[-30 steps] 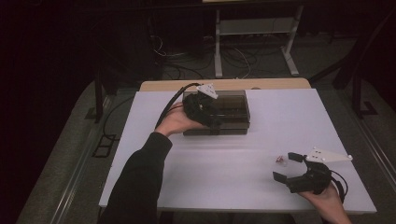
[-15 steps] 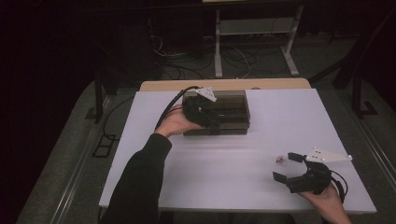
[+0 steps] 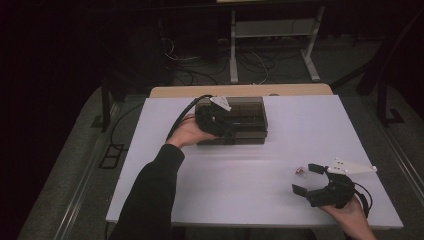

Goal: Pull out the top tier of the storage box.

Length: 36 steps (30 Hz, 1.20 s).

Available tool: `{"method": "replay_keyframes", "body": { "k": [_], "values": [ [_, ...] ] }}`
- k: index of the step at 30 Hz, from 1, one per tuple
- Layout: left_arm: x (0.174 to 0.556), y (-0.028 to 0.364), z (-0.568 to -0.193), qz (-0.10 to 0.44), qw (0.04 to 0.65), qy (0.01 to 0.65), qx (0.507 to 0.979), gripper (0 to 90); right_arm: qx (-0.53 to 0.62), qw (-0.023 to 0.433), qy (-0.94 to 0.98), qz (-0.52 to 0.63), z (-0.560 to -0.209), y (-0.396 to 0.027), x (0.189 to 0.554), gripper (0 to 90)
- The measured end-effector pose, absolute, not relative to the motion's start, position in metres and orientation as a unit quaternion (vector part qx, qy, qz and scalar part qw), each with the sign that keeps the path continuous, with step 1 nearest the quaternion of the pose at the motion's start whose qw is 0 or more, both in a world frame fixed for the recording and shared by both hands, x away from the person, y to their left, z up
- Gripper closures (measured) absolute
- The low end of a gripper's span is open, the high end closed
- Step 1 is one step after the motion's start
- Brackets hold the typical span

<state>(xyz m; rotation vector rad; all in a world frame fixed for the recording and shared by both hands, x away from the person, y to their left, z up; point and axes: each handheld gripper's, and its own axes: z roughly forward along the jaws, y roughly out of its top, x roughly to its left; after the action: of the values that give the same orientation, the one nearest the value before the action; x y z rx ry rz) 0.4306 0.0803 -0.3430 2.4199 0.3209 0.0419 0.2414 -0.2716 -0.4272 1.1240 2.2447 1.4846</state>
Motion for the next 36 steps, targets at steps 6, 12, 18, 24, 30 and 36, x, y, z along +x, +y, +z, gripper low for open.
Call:
{"method": "replay_keyframes", "body": {
  "k": [6,12,18,24,30,36],
  "values": [
    [0.4319,0.0793,-0.3456,0.013,0.342,0.122,0.932,66.4,0.383,0.112,0.765,0.505,-0.4274,-0.2717,0.2415,0.0],
    [0.4338,0.0782,-0.3473,0.010,0.338,0.123,0.933,71.9,0.383,0.112,0.765,0.505,-0.4274,-0.2719,0.2415,0.0],
    [0.4360,0.0798,-0.3486,0.008,0.336,0.134,0.932,77.4,0.383,0.113,0.765,0.505,-0.4277,-0.2721,0.2416,0.0],
    [0.4373,0.0805,-0.3490,0.011,0.335,0.137,0.932,82.2,0.383,0.113,0.765,0.505,-0.4277,-0.2721,0.2416,0.0],
    [0.4363,0.0798,-0.3493,0.014,0.334,0.135,0.933,82.3,0.383,0.113,0.765,0.506,-0.4276,-0.2723,0.2415,0.0],
    [0.4358,0.0794,-0.3495,0.014,0.331,0.132,0.934,82.3,0.383,0.113,0.764,0.506,-0.4276,-0.2724,0.2415,0.0]
  ]
}}
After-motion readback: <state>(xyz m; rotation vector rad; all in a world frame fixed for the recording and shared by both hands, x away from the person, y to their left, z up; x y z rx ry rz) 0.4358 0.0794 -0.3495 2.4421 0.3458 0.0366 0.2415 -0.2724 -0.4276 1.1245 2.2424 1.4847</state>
